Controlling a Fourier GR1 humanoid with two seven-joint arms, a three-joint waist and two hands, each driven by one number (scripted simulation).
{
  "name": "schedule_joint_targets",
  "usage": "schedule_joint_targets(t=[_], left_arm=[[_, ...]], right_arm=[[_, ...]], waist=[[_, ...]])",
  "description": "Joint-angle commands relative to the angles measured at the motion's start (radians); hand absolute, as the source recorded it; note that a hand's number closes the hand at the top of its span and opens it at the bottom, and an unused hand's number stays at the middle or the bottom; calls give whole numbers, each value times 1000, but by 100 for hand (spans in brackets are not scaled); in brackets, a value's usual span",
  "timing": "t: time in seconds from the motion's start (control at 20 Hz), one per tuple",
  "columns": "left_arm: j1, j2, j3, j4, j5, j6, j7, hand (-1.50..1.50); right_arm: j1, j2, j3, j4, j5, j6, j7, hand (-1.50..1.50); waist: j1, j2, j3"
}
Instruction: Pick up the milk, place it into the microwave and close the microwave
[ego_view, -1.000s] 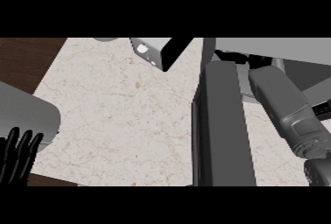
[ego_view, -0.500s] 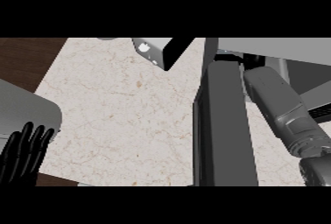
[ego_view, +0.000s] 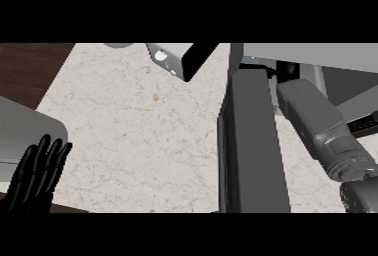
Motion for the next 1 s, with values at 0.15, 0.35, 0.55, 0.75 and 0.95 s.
schedule_joint_targets(t=[0.15, 0.35, 0.55, 0.75, 0.95], left_arm=[[-13, -18, -24, 20, -37, 20, 1, -150], [5, -21, -60, 39, -63, 6, -17, -150], [-11, -37, -92, 9, -69, 16, -4, -150], [-30, -43, -109, 35, -91, 37, 1, -150], [-20, -47, -119, 3, -92, 67, 24, -150]], right_arm=[[32, -12, -14, -9, -11, 31, -34, -150], [46, -34, -20, -4, -16, 87, -36, -150], [57, -30, -26, -8, -22, 121, -52, -150], [97, -5, -34, -12, -30, 157, -97, -150], [109, -20, -46, -10, -40, 185, -93, -150]], waist=[[-15, -10, -1], [-17, -14, -2], [-16, -16, -1], [-38, -22, -1], [-51, -34, -2]])
